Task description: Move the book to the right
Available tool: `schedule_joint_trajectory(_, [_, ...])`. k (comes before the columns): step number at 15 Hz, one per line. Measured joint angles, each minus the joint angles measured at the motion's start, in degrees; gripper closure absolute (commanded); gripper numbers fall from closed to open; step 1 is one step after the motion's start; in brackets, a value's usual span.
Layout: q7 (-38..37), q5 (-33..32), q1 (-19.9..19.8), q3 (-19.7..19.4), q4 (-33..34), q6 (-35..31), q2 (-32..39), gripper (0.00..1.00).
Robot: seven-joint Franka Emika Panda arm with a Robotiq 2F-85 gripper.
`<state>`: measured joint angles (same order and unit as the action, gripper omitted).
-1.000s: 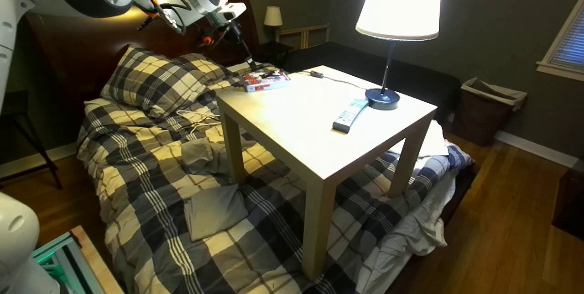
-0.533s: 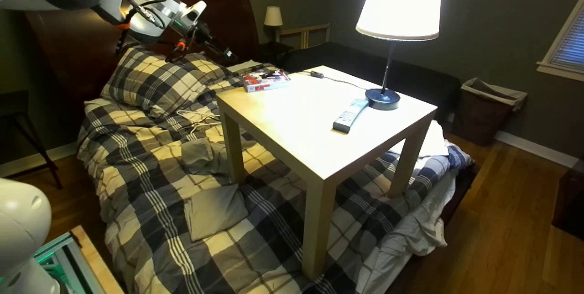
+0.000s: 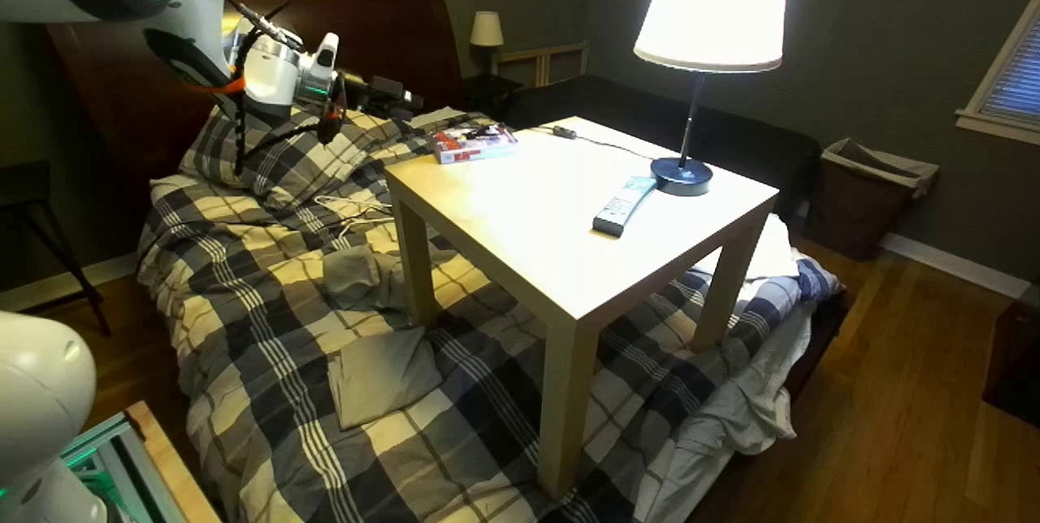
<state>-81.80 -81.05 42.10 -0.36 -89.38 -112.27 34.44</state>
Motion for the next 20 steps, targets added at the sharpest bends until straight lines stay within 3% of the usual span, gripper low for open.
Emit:
schedule_joint_trajectory(8, [0.0,-1.4,-3.0,3.8,0.6,0.6,0.2,0.00])
schedule_joint_trajectory(20, [2.3,-22.8,-3.1,7.3,-0.2,12.7,6.9,0.00])
